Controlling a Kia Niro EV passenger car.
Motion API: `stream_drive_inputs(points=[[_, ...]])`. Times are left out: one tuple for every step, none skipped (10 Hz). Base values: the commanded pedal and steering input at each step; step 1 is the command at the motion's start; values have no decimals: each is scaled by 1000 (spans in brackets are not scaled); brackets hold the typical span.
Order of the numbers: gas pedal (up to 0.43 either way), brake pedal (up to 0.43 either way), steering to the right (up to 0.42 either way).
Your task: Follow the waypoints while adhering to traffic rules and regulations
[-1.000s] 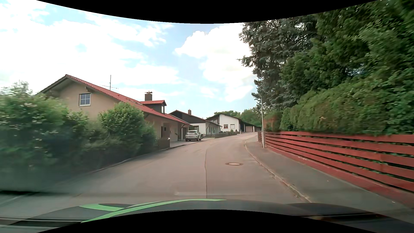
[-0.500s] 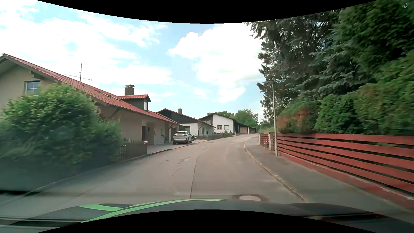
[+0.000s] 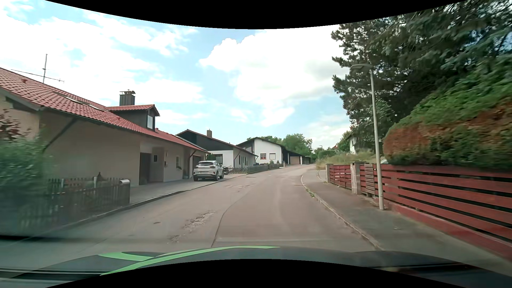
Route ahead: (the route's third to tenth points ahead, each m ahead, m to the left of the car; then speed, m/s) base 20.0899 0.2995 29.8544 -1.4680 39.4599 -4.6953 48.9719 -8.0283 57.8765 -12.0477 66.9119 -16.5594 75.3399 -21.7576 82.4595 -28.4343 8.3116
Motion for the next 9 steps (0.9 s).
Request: stream_drive_inputs(points=[[28, 0, 40], [28, 0, 40], [28, 0, 39], [39, 0, 39], [39, 0, 39], [39, 0, 38], [47, 0, 37], [47, 0, 37], [47, 0, 37]])
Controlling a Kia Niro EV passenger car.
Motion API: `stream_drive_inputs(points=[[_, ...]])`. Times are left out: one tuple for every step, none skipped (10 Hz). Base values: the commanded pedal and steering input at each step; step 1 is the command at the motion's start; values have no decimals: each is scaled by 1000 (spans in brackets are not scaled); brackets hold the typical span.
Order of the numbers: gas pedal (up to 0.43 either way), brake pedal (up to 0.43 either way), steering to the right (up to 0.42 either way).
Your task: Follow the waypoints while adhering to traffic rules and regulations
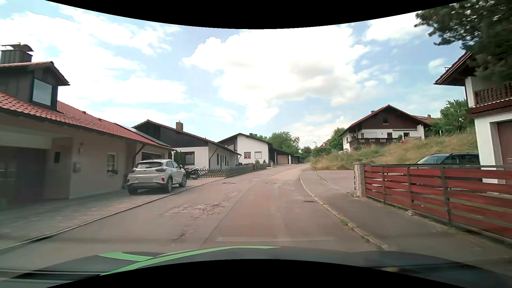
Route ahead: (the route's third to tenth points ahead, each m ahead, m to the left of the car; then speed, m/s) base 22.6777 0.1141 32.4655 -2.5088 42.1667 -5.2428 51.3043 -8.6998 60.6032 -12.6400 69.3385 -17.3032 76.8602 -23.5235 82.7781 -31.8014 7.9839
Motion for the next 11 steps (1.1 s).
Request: stream_drive_inputs(points=[[59, 0, 37], [59, 0, 37], [59, 0, 35], [59, 0, 35], [67, 0, 35], [67, 0, 35], [79, 0, 34], [79, 0, 33], [87, 0, 30], [98, 0, 25], [98, 0, 23]])
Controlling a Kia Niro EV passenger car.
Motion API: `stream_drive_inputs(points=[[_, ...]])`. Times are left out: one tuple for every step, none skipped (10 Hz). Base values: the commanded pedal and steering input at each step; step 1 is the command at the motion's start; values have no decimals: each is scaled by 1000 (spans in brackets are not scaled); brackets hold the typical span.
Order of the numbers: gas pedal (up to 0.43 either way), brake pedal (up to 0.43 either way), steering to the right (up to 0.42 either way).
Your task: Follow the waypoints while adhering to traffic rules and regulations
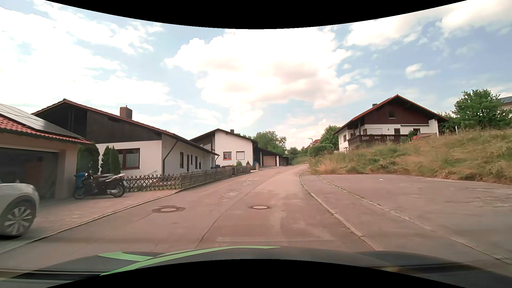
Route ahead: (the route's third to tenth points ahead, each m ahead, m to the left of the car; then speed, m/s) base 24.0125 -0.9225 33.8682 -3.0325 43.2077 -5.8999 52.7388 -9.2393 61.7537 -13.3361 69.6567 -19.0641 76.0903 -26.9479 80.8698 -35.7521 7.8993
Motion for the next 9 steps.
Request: stream_drive_inputs(points=[[98, 0, 23], [98, 0, 23], [98, 0, 23], [98, 0, 23], [98, 0, 23], [98, 0, 24], [98, 0, 25], [98, 0, 28], [110, 0, 31]])
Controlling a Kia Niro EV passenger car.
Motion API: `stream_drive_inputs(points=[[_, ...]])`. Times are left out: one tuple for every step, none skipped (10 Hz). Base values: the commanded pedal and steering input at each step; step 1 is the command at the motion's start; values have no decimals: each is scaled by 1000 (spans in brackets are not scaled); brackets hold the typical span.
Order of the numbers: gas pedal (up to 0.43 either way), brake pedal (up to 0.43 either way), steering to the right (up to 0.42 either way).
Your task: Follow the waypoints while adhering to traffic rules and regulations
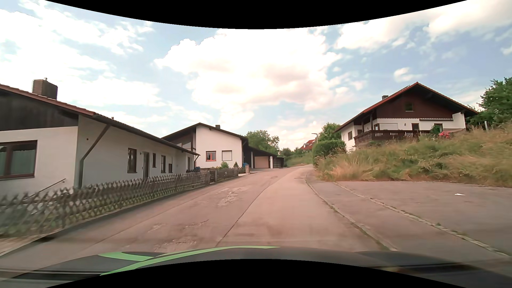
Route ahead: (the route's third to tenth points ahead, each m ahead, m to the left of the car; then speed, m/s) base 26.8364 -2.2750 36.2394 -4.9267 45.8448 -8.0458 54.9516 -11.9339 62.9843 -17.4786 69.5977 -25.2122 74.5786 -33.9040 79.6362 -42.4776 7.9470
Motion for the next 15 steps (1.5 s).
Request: stream_drive_inputs(points=[[110, 0, 33], [110, 0, 33], [110, 0, 34], [110, 0, 34], [110, 0, 34], [110, 0, 34], [110, 0, 34], [110, 0, 34], [110, 0, 34], [110, 0, 34], [110, 0, 34], [110, 0, 34], [110, 0, 34], [110, 0, 34], [110, 0, 34]])
